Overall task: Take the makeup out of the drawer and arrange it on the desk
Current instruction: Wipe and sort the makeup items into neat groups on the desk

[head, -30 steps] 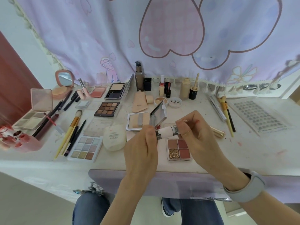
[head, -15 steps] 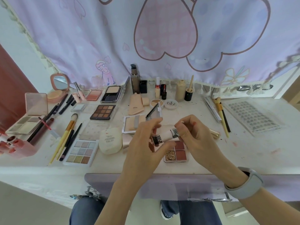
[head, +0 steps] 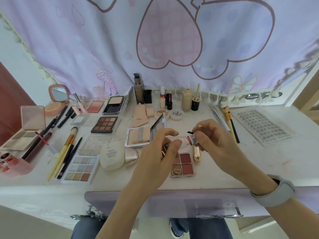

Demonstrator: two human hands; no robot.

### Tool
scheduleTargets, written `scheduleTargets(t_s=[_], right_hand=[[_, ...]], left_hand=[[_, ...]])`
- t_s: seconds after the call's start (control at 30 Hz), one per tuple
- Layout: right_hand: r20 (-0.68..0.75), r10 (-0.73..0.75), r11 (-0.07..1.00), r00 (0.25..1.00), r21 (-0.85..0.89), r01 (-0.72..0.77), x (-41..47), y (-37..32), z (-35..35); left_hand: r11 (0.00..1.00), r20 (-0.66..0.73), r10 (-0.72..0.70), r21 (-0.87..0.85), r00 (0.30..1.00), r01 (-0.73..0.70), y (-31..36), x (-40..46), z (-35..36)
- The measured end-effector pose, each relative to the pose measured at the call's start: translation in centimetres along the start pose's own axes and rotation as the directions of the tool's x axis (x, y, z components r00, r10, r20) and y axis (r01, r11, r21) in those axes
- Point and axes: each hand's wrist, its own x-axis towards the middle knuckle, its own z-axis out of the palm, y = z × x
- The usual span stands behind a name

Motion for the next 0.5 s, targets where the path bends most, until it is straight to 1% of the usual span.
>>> scheduleTargets(t_s=[0.07,0.13,0.17,0.2,0.23,0.27,0.3,0.33,0.37,0.4,0.43,0.47,0.5], right_hand=[[0.085,-0.014,0.996,0.996,-0.081,0.021,0.1,-0.2,-1.2],[0.167,-0.045,0.967,0.985,-0.242,0.085,0.3,-0.4,-2.3],[0.18,-0.07,0.943,0.981,-0.309,0.124,0.5,-0.5,-2.9],[0.164,-0.095,0.925,0.982,-0.349,0.148,0.7,-0.5,-3.6],[0.116,-0.117,0.919,0.986,-0.364,0.151,0.9,-0.4,-4.4],[0.036,-0.124,0.927,0.992,-0.353,0.129,1.2,-0.3,-5.3],[-0.069,-0.111,0.948,0.991,-0.307,0.085,1.6,-0.1,-6.3],[-0.179,-0.073,0.973,0.981,-0.227,0.031,1.9,0.2,-7.3],[-0.27,-0.014,0.992,0.963,-0.124,-0.02,2.3,0.5,-8.1],[-0.32,0.063,0.998,0.945,-0.006,-0.068,2.7,0.9,-8.7],[-0.318,0.149,0.986,0.937,0.125,-0.114,3.1,1.2,-9.1],[-0.273,0.23,0.953,0.934,0.257,-0.16,3.5,1.4,-9.2],[-0.207,0.296,0.903,0.932,0.377,-0.203,3.9,1.7,-9.3]], left_hand=[[0.999,0.085,-0.042,-0.008,0.995,0.043,0.4,0.8,-0.5],[0.999,0.161,-0.042,0.035,0.986,0.037,0.6,1.6,-0.9],[0.998,0.19,-0.036,0.064,0.981,0.024,0.6,2.0,-1.2],[0.996,0.214,-0.03,0.094,0.976,0.01,0.6,2.4,-1.4],[0.993,0.219,-0.031,0.117,0.975,0.005,0.5,2.8,-1.8],[0.993,0.206,-0.038,0.115,0.978,0.015,0.4,3.3,-2.2],[0.996,0.178,-0.06,0.07,0.982,0.048,0.3,3.9,-2.7],[0.994,0.148,-0.101,-0.023,0.984,0.106,0.2,4.4,-3.1],[0.977,0.131,-0.148,-0.137,0.98,0.166,0.1,5.0,-3.4],[0.945,0.121,-0.192,-0.245,0.974,0.217,0.0,5.8,-3.5],[0.906,0.116,-0.235,-0.332,0.965,0.261,0.0,6.6,-3.5],[0.868,0.117,-0.27,-0.401,0.956,0.294,0.0,7.4,-3.3],[0.846,0.121,-0.291,-0.431,0.949,0.314,0.1,8.3,-3.1]])
